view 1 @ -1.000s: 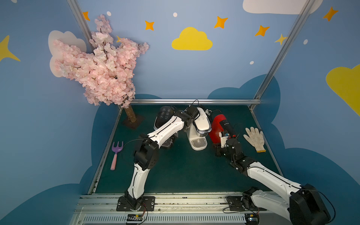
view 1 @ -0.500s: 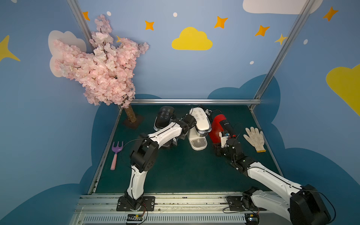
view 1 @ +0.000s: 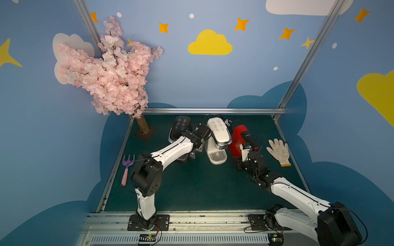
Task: Wipe the surface of a coffee machine
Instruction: Wipe the dirt from the surface of the coffee machine.
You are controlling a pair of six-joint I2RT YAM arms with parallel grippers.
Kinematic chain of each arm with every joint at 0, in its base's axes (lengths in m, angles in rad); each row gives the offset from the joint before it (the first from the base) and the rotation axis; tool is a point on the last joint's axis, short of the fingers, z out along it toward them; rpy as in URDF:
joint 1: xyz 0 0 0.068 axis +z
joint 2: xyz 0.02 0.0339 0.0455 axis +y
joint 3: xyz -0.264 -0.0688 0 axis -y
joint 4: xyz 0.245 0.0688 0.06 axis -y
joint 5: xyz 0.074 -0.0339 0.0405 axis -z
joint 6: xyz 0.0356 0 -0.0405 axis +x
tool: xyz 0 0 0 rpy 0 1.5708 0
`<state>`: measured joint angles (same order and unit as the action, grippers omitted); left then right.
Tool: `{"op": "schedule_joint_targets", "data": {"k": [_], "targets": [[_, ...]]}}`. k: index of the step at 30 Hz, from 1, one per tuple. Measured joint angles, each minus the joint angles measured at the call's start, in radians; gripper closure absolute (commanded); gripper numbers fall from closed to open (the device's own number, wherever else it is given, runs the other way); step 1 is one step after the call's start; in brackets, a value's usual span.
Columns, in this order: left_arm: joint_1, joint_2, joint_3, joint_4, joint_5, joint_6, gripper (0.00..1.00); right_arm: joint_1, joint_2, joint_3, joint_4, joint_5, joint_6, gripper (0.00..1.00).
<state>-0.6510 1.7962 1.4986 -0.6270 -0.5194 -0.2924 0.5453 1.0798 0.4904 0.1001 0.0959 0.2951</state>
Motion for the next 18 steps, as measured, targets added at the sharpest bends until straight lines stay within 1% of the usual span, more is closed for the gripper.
{"op": "schedule_joint_targets", "data": {"k": [3, 5, 12, 18], "targets": [[-0.002, -0.085, -0.036, 0.109, -0.007, 0.005, 0.97, 0.000, 0.000, 0.000, 0.000, 0.000, 0.000, 0.66], [-0.001, -0.096, -0.032, 0.149, -0.014, 0.005, 0.97, 0.000, 0.000, 0.000, 0.000, 0.000, 0.000, 0.66], [0.005, -0.007, -0.006, 0.220, -0.018, -0.007, 0.97, 0.000, -0.002, 0.000, 0.000, 0.000, 0.000, 0.66], [0.047, 0.082, -0.007, 0.230, 0.029, -0.055, 0.97, 0.000, -0.006, 0.000, -0.002, 0.000, 0.000, 0.66]]}}
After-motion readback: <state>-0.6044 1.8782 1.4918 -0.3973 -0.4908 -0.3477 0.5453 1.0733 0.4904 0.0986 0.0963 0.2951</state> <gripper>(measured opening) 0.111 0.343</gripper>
